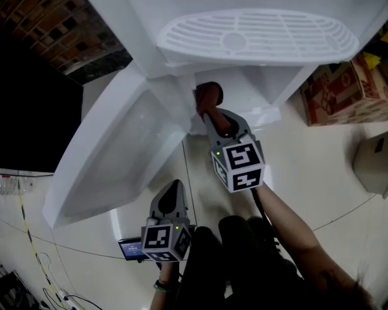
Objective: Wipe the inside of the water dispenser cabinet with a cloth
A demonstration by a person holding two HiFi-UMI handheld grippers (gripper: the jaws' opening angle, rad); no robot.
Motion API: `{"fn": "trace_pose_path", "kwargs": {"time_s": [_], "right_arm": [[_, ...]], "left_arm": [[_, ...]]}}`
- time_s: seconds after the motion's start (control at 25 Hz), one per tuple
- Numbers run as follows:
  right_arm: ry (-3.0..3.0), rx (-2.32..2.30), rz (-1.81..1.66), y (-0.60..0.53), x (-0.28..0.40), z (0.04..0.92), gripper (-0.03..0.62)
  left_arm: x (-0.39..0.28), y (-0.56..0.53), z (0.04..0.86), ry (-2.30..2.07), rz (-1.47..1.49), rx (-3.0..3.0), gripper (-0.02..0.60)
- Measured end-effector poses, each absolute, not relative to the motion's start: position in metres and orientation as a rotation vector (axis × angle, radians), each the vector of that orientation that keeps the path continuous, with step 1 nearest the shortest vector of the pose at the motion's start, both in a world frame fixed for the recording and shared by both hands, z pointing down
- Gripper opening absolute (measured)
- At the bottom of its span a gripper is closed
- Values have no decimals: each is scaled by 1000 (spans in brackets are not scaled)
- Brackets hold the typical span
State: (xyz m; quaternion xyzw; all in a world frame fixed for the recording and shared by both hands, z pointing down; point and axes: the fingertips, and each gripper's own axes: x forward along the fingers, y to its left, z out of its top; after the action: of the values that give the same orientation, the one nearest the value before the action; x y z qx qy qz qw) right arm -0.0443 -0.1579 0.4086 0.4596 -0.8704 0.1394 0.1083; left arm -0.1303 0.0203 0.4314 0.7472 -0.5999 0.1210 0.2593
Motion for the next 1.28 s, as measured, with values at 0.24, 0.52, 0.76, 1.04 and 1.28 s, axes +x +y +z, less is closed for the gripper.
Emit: {"fn": "trace_pose_path", "kwargs": {"time_s": [0.24, 0.52, 0.76, 1.04, 1.28], "right_arm": [[-2419, 1369, 442, -158, -21, 452, 78], [-2181, 1739, 559, -176, 98, 456, 78], [-2124, 1836, 581, -167, 134, 452, 78], [-2327, 1744, 568, -119, 94, 410, 78], [-2423, 1650, 477, -72, 67, 390, 78]], "left_arm": [[-134, 22, 432, -1634, 318, 2017, -14], [-133, 19, 431, -1633, 293, 2017, -15], [-122, 19, 428, -1608, 289, 2041, -15], [-105, 20, 419, -1590, 292, 2082, -14], [-102, 18, 413, -1603, 267, 2085, -15]]}}
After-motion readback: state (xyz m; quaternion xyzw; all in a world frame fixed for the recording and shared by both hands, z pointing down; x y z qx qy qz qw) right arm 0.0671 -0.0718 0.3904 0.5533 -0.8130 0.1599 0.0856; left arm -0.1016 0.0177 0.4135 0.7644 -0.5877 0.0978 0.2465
